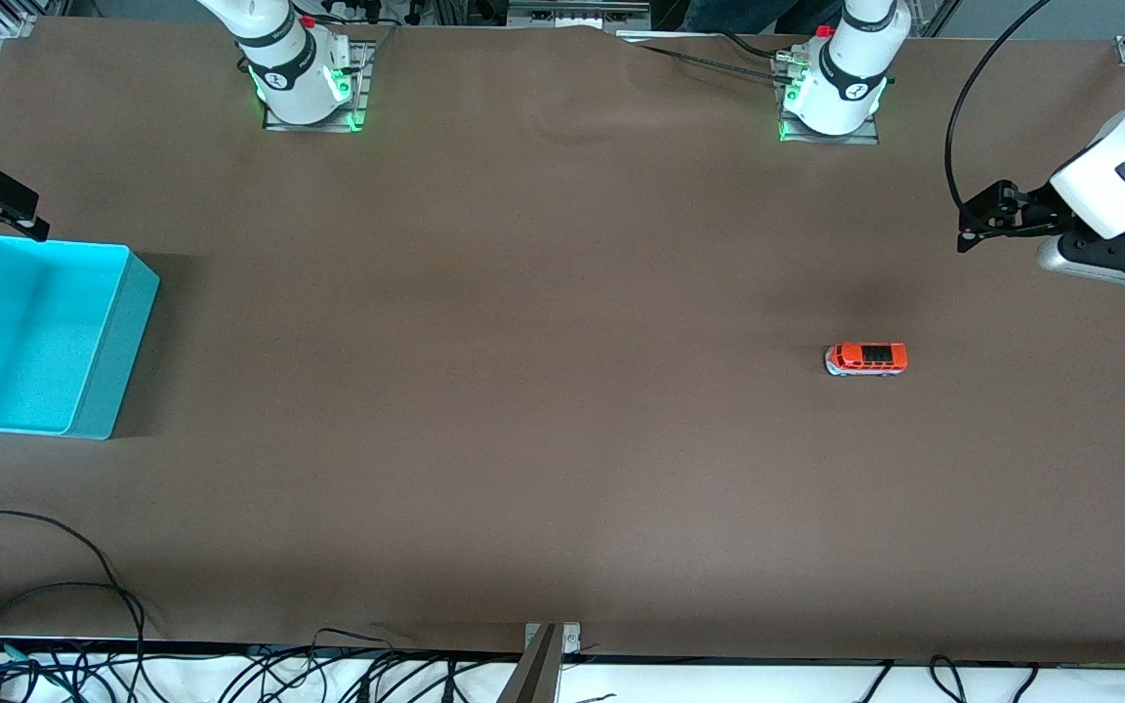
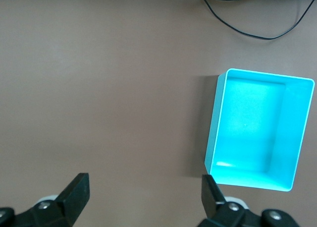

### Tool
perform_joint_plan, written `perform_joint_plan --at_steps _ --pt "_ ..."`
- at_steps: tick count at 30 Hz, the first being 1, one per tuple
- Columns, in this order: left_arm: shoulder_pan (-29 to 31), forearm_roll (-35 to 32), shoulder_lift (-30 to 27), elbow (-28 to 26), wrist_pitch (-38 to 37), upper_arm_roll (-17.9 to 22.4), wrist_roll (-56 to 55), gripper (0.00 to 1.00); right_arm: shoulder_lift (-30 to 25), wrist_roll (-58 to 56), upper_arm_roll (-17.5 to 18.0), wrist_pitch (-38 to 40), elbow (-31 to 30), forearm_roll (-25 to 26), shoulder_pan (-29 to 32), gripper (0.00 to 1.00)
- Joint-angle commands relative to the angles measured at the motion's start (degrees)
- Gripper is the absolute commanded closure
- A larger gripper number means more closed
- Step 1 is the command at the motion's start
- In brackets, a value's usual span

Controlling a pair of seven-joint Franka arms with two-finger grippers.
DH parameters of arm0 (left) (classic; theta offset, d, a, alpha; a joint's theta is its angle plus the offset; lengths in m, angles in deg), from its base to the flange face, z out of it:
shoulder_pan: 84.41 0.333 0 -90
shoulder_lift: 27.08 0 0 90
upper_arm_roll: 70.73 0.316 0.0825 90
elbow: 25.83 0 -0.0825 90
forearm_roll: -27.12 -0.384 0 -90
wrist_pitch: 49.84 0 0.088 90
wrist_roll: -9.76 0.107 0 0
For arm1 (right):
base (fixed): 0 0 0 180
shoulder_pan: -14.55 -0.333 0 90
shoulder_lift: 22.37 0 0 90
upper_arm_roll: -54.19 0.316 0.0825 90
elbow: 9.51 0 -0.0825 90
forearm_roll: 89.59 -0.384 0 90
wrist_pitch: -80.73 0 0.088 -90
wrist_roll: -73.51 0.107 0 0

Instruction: Wind up bus and store in blue box

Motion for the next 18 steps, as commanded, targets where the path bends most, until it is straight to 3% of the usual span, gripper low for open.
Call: perform_joint_plan --at_steps 1,18 --pt "-0.11 -1.04 0.73 1.31 -0.47 0.08 2.6 0.0 0.08 0.76 -0.01 0.1 0.98 -0.75 -0.15 0.0" --pt "-0.2 -1.3 4.86 2.1 1.03 0.17 16.75 0.0 -0.01 0.76 0.17 -0.78 1.07 -0.92 -0.24 0.0"
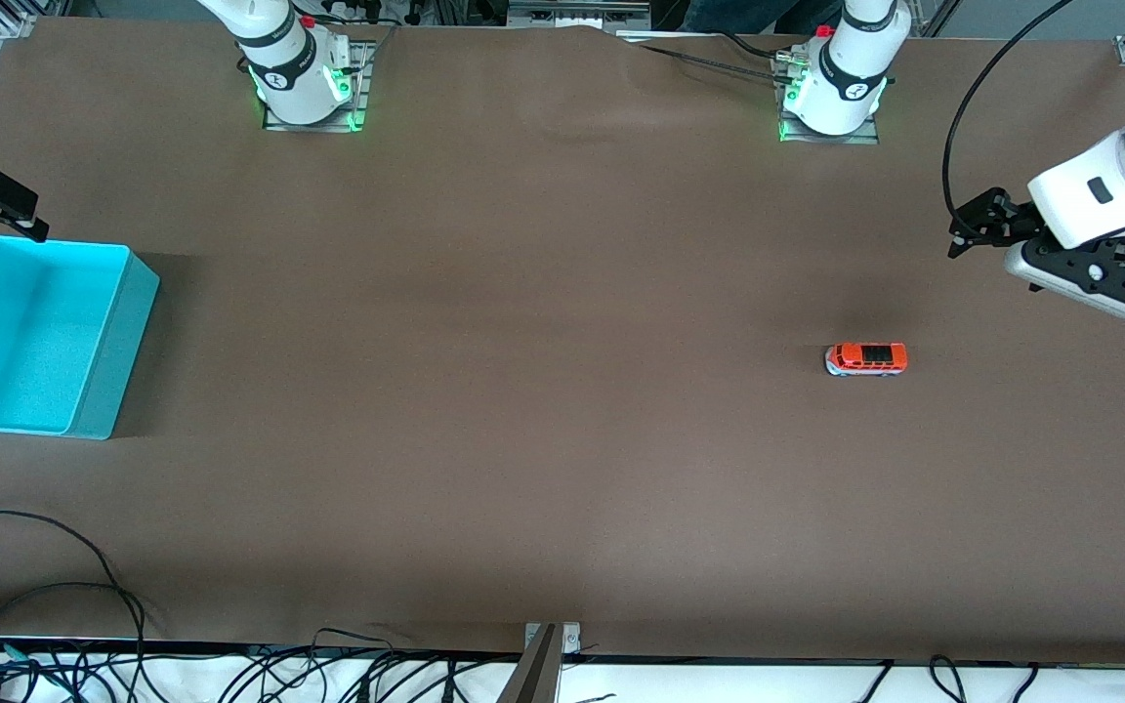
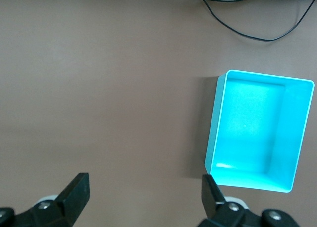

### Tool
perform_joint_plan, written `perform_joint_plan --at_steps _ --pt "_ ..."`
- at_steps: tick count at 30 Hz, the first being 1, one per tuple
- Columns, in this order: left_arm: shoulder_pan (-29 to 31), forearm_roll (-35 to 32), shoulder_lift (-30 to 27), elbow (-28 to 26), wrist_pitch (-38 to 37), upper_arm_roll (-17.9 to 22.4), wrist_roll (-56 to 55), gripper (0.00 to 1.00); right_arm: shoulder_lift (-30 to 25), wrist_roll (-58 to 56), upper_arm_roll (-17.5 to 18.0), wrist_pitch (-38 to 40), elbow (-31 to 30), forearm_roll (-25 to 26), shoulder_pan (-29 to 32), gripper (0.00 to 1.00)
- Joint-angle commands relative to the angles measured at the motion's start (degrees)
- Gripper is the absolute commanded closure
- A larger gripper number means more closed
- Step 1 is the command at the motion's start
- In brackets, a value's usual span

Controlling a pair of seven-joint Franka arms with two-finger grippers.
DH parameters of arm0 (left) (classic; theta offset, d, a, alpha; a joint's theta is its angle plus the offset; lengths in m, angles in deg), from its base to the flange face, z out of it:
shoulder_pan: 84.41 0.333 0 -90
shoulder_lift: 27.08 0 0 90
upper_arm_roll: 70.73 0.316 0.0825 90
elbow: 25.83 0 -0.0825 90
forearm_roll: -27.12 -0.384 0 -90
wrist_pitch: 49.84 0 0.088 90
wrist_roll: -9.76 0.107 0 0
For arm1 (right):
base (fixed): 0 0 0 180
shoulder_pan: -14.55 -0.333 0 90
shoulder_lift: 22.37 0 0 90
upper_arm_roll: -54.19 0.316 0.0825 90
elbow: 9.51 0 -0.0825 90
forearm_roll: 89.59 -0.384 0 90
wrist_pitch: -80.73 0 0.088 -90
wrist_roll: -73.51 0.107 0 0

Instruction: Wind up bus and store in blue box

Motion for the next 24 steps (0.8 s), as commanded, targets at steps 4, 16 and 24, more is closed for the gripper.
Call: perform_joint_plan --at_steps 4,16,24 --pt "-0.01 -1.03 4.21 2.09 -0.04 0.16 8.62 0.0 -0.01 0.76 0.07 -0.57 0.87 -0.91 -0.23 0.0" --pt "0.69 -1.65 10.54 3.42 2.23 0.42 26.38 0.0 -0.01 0.76 -0.01 -0.92 0.87 -0.82 -0.14 0.0" --pt "1.21 -1.56 12.48 -2.38 10.23 0.42 38.42 0.0 -0.01 0.76 -0.1 -0.92 0.87 -0.82 -0.14 0.0"
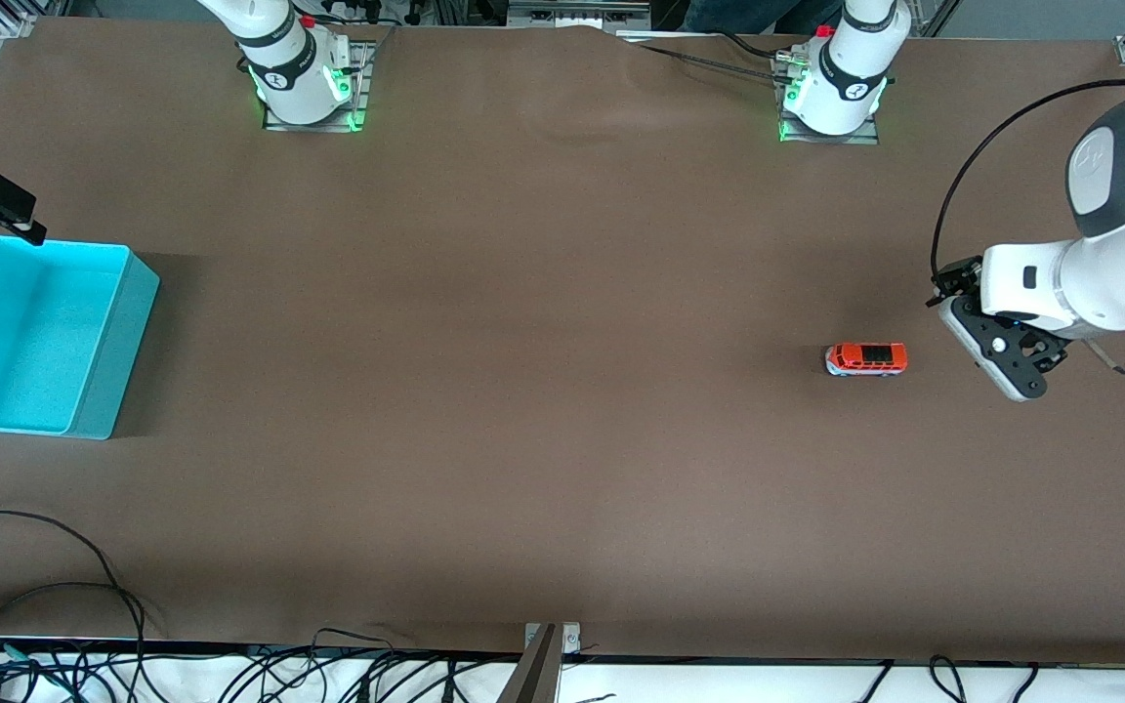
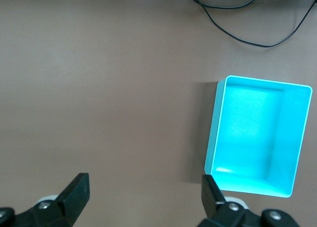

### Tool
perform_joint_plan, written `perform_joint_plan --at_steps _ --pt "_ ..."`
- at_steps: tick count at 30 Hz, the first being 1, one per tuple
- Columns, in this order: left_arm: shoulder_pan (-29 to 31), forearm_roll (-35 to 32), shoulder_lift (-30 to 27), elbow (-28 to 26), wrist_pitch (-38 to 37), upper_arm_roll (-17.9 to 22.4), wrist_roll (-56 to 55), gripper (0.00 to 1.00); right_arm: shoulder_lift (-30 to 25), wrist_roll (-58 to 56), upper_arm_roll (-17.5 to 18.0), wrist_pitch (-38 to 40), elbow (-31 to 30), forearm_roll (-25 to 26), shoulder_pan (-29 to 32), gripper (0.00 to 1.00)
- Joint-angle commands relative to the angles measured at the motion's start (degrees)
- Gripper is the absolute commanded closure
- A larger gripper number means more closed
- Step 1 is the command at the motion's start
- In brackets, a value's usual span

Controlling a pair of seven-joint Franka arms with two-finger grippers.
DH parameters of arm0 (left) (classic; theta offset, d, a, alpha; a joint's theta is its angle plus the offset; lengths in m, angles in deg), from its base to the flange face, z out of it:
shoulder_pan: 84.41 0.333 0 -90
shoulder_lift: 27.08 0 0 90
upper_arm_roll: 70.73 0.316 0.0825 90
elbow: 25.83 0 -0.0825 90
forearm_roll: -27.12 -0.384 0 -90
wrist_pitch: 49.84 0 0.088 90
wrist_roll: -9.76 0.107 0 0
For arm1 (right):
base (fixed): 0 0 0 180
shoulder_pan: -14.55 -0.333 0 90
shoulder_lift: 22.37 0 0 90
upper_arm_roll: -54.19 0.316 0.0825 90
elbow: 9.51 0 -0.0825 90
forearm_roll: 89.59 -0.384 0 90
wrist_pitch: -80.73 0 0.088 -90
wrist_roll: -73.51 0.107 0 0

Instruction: Wind up bus and store in blue box

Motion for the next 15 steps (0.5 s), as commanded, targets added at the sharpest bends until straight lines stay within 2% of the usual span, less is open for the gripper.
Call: perform_joint_plan --at_steps 1,15 --pt "0.48 -1.37 1.3 -3.99 5.11 -0.11 7.89 0.0 -0.01 0.76 -0.19 0.03 0.73 -0.81 -0.11 0.0" --pt "0.74 -1.55 1.12 -20.69 22.77 -0.29 21.33 0.0 -0.01 0.76 -0.1 0.03 0.73 -0.81 -0.11 0.0"
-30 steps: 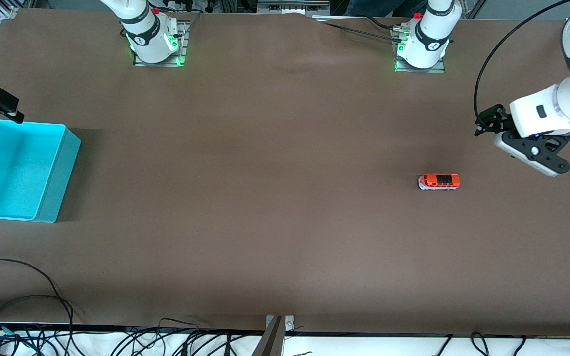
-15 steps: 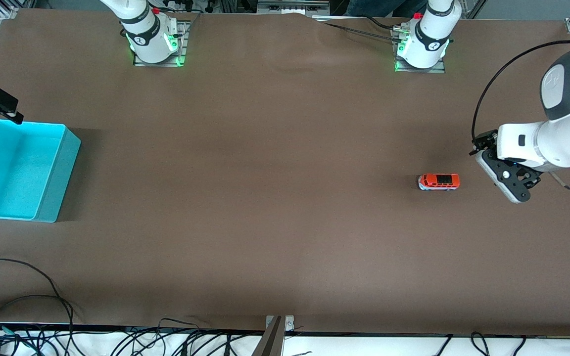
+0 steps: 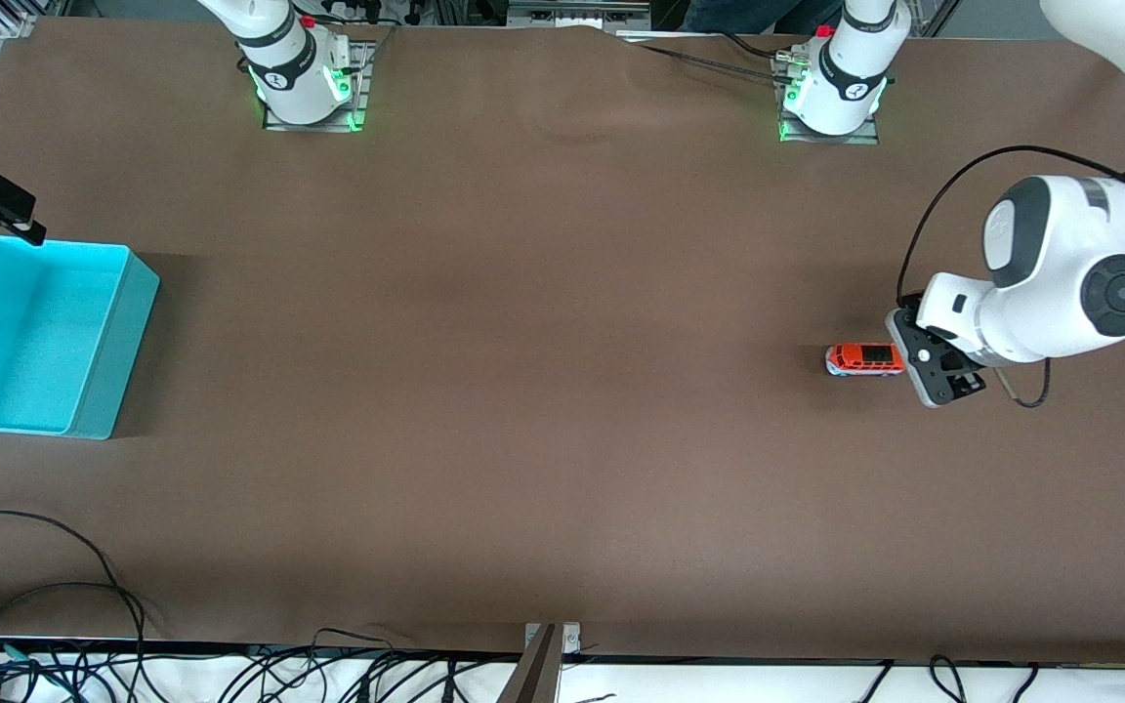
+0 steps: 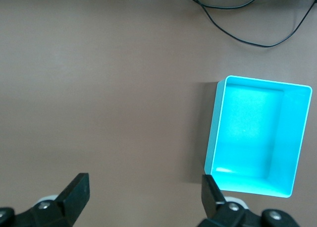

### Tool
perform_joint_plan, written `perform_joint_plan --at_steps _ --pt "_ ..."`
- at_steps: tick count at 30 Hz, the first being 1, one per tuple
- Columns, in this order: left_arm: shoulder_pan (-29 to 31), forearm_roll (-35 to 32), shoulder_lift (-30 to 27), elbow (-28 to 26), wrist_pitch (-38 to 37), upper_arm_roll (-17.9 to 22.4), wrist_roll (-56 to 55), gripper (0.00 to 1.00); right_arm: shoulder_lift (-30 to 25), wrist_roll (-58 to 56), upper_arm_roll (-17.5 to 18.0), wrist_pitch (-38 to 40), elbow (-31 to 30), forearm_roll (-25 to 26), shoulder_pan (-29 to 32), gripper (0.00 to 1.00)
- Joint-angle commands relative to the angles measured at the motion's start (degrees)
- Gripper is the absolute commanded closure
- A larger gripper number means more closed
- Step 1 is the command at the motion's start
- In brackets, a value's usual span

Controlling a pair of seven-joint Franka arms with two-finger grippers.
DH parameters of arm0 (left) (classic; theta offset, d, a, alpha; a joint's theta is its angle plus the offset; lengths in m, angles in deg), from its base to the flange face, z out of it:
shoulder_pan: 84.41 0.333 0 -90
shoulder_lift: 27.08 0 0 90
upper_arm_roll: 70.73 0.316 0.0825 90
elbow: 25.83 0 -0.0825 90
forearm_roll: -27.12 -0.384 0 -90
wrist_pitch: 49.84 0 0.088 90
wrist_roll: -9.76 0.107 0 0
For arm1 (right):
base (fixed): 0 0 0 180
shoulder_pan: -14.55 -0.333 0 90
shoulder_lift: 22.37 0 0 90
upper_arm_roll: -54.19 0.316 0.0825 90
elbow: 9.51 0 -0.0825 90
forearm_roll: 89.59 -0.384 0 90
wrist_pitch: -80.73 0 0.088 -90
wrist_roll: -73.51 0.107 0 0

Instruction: Wind up bus and store in blue box

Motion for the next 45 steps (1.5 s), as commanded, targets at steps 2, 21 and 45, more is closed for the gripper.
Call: perform_joint_plan --at_steps 2,21,45 --pt "0.95 -1.59 -0.6 -6.8 7.33 -0.34 7.76 0.0 -0.01 0.76 -0.09 -0.04 0.72 -0.81 -0.11 0.0" --pt "2.1 -5.98 4.5 -16.21 25.09 -0.43 18.23 0.0 -0.01 0.84 -0.18 -0.39 0.72 -0.9 -0.11 0.0" --pt "1.92 -8.53 7.05 -17.53 27.99 -0.6 18.32 0.01 -0.01 0.85 -0.18 -0.3 0.72 -0.9 -0.11 0.0"
